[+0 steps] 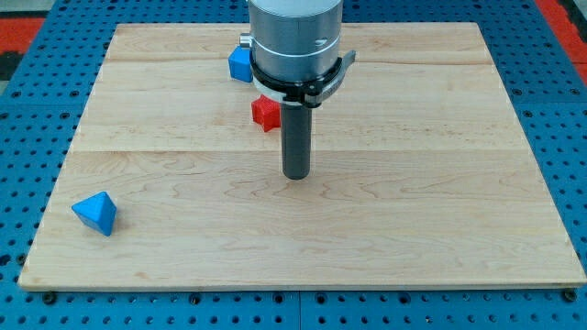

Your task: Move the green star away from the yellow hexagon

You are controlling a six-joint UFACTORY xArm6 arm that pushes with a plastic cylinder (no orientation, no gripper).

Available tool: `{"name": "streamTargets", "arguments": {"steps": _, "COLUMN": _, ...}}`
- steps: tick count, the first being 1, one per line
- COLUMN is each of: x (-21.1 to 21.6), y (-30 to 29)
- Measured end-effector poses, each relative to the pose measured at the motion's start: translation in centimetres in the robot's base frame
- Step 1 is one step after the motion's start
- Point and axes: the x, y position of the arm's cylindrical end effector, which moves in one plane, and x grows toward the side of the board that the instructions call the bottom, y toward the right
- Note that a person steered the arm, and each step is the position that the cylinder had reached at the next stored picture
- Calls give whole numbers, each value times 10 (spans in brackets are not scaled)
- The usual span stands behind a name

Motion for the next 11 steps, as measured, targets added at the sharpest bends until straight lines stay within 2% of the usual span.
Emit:
{"name": "streamTargets", "arguments": {"steps": 1, "x": -3, "y": -74}}
{"name": "streamTargets", "arguments": {"steps": 2, "x": -59, "y": -124}}
{"name": "streamTargets", "arguments": {"steps": 3, "x": -155, "y": -157}}
{"name": "streamTargets", "arguments": {"steps": 4, "x": -205, "y": -127}}
{"name": "streamTargets", "arguments": {"steps": 5, "x": -236, "y": -43}}
{"name": "streamTargets", "arguments": {"steps": 6, "x": -232, "y": 5}}
{"name": "streamTargets", "arguments": {"steps": 7, "x": -221, "y": 8}}
{"name": "streamTargets", "arguments": {"steps": 8, "x": -202, "y": 41}}
{"name": "streamTargets", "arguments": {"steps": 9, "x": -209, "y": 82}}
{"name": "streamTargets", "arguments": {"steps": 11, "x": -195, "y": 143}}
